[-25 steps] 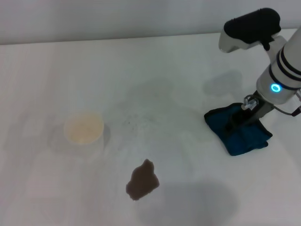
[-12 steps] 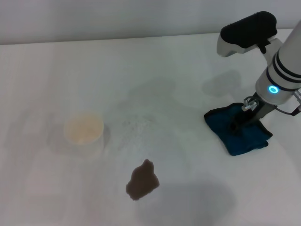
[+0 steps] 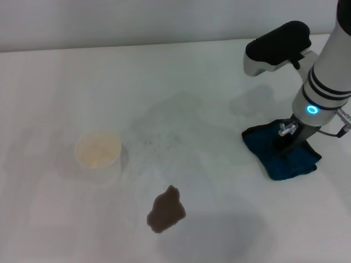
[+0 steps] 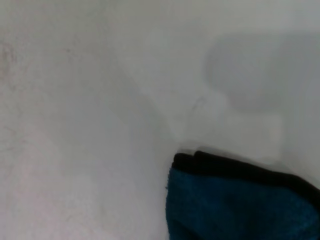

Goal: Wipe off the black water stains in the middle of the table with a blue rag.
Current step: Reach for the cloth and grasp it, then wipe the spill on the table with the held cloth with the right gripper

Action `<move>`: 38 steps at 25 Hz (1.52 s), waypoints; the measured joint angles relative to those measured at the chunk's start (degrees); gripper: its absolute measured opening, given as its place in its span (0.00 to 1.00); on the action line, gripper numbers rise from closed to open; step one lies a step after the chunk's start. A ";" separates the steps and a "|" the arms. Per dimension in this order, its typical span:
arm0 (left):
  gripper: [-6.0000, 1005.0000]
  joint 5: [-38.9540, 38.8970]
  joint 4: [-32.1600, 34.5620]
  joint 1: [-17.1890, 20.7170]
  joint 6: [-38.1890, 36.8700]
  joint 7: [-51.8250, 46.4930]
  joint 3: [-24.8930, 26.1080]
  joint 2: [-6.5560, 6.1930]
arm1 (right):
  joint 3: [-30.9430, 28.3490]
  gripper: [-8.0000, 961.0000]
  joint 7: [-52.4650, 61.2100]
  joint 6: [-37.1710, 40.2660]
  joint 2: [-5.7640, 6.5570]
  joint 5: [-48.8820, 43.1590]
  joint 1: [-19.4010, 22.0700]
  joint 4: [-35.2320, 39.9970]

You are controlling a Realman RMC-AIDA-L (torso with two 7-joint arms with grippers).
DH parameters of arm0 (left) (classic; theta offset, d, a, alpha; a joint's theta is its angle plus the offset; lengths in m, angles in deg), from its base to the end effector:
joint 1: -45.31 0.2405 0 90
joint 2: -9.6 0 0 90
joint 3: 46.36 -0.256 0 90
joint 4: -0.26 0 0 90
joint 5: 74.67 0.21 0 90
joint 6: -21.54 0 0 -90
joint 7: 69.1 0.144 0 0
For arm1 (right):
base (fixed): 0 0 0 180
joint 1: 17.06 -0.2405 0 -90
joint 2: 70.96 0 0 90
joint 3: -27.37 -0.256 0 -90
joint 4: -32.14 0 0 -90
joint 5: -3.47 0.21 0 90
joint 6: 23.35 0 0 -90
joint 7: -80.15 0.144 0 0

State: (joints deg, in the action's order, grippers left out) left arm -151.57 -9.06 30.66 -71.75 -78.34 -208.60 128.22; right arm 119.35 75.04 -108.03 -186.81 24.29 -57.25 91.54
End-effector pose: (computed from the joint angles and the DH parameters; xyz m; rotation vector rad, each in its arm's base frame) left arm -0.3773 0.2363 0.0579 -1.5107 -0.2014 -0.5941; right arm 0.2362 0.3595 -0.0207 -2.1195 1.3100 -0.8577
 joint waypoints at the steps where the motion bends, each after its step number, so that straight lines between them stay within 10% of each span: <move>1: 0.88 0.00 0.00 0.03 0.01 0.01 0.00 0.01 | 0.24 0.18 0.01 -0.08 -0.02 0.11 -0.19 -0.01; 38: 0.88 -0.80 0.73 -3.39 4.56 1.97 -0.11 0.21 | 35.53 0.08 17.63 2.55 -0.34 17.65 -5.50 15.62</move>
State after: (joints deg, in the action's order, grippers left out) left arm -152.37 -8.33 27.28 -67.19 -76.37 -208.72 128.43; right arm 154.88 92.67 -105.48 -187.15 41.95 -62.76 107.16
